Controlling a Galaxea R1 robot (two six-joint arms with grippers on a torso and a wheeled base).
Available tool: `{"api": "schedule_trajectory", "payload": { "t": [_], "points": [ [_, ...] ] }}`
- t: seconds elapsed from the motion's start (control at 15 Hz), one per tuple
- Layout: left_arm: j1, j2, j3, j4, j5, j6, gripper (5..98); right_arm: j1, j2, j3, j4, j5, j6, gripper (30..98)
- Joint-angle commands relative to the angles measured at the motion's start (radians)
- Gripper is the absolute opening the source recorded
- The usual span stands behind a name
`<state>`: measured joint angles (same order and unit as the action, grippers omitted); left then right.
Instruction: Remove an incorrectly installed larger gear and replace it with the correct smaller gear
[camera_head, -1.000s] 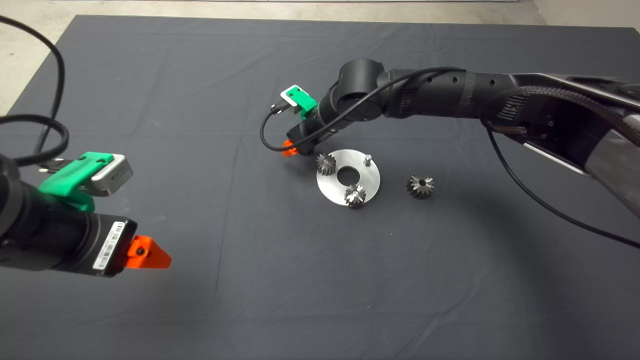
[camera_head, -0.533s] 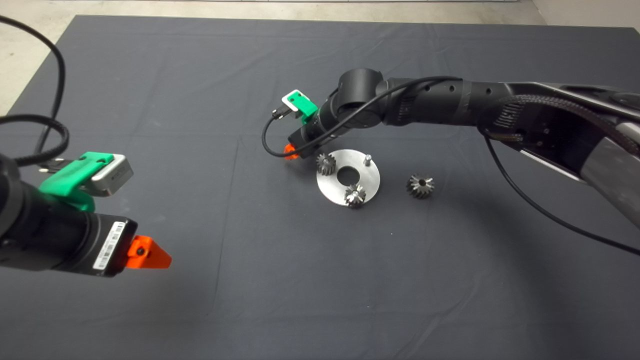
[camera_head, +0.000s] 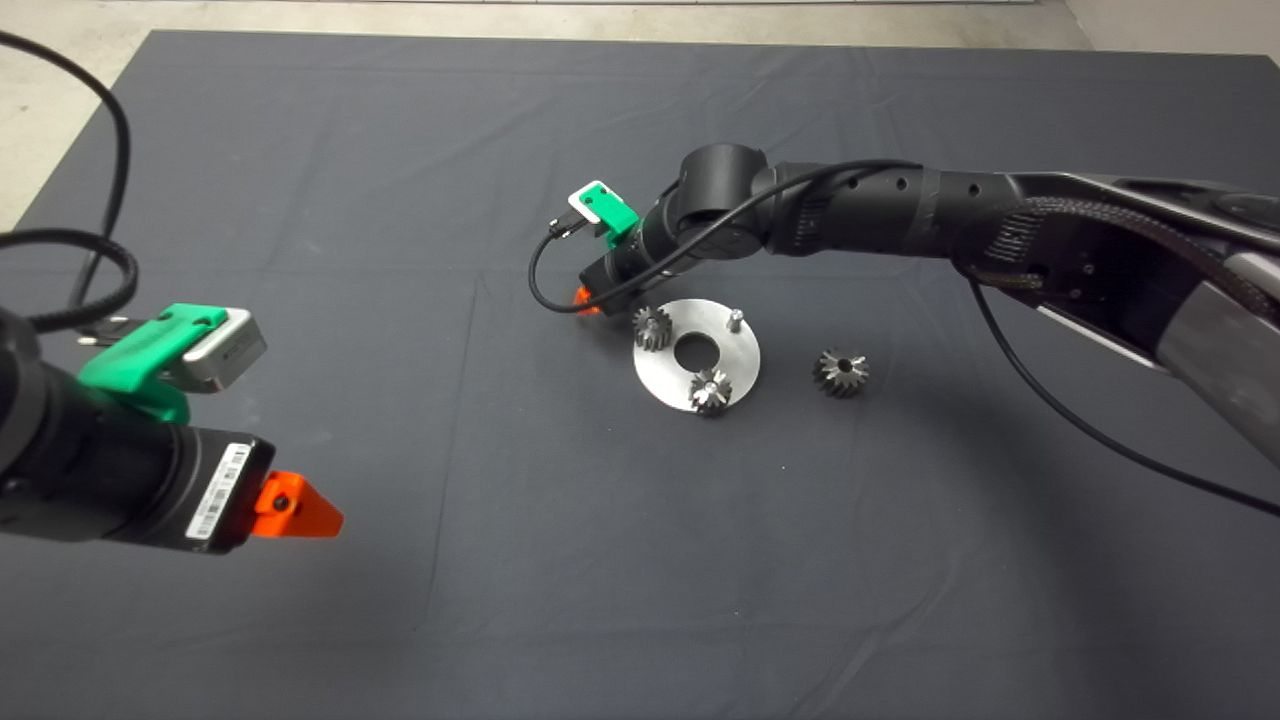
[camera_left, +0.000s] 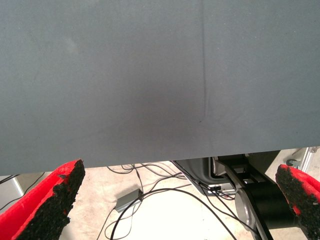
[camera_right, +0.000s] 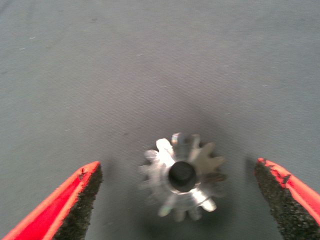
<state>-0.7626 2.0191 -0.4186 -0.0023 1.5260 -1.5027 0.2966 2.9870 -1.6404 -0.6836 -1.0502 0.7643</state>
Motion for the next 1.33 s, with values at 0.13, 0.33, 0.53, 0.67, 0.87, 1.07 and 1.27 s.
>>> {"api": "schedule_trajectory", "payload": {
  "t": [0.13, 0.33, 0.53, 0.67, 0.87, 1.07, 1.27],
  "points": [
    [-0.012, -0.001, 0.006, -0.019, 0.011, -0.001, 98.1, 0.012, 0.004, -0.005, -0.034, 0.003, 0.006, 80.2],
    [-0.012, -0.001, 0.006, -0.019, 0.011, -0.001, 98.1, 0.012, 0.004, -0.011, -0.034, 0.003, 0.023, 75.2],
    [-0.012, -0.001, 0.006, -0.019, 0.010, -0.001, 98.1, 0.012, 0.004, -0.006, -0.034, 0.003, 0.023, 70.1],
    [-0.012, -0.003, 0.006, -0.019, 0.011, -0.001, 98.1, 0.012, 0.005, -0.001, -0.034, 0.003, 0.023, 69.7],
    [-0.012, -0.009, 0.006, -0.019, 0.010, -0.001, 98.1, 0.012, 0.005, -0.001, -0.034, 0.003, 0.023, 65.8],
    [-0.012, -0.003, 0.003, -0.018, 0.008, -0.001, 98.1, 0.013, 0.004, -0.001, -0.034, 0.001, 0.023, 60.9],
    [-0.012, -0.009, 0.003, -0.018, 0.010, -0.001, 98.1, 0.013, 0.005, 0.001, -0.034, 0.001, 0.024, 56.6]
  ]
}}
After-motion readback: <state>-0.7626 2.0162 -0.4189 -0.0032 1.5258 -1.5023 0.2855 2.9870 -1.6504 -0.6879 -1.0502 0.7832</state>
